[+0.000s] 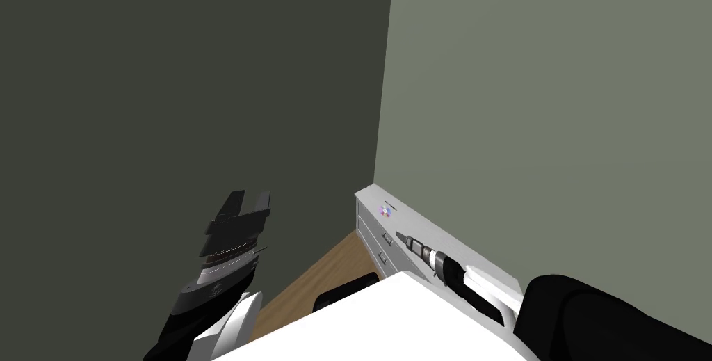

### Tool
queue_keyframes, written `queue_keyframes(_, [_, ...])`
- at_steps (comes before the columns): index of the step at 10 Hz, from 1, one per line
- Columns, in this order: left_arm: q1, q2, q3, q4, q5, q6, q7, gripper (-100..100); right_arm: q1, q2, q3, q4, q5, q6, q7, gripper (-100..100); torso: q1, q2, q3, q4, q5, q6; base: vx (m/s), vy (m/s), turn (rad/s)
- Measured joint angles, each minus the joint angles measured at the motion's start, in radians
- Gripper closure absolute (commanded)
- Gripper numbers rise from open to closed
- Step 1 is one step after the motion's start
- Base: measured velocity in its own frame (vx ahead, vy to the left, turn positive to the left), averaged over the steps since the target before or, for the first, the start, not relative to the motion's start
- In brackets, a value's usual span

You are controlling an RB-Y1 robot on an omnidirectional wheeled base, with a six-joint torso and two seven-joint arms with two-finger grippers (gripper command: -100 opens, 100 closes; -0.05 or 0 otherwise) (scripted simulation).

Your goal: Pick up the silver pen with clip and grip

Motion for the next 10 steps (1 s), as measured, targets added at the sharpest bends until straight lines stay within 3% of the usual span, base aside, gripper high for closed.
queue_keyframes(1, [0.0, 0.0, 0.0, 0.0, 0.0, 0.0, 0.0, 0, 0.016, -0.038, 0.007, 0.004, 0.02, 0.011, -0.024, -100, 0.0, 0.0, 0.0, 0.0, 0.0, -0.001, 0.015, -0.007, 0.192])
queue_keyframes(5, [0.0, 0.0, 0.0, 0.0, 0.0, 0.0, 0.0, 0, 0.018, -0.122, 0.029, 0.109, 0.091, -0.008, -0.08, -100, 0.001, -0.002, -0.001, 0.0, 0.0, -0.001, 0.034, 0.002, 0.325])
queue_keyframes(6, [0.0, 0.0, 0.0, 0.0, 0.0, 0.0, 0.0, 0, 0.024, -0.172, 0.038, 0.133, 0.115, -0.01, -0.117, -100, 0.001, -0.004, -0.002, -0.001, 0.0, -0.001, 0.049, -0.003, 0.29])
queue_keyframes(10, [0.0, 0.0, 0.0, 0.0, 0.0, 0.0, 0.0, 0, 0.038, -0.231, 0.063, 0.249, 0.197, -0.034, -0.159, -100, 0.0, -0.004, -0.002, -0.001, 0.0, -0.001, 0.045, -0.016, 0.242])
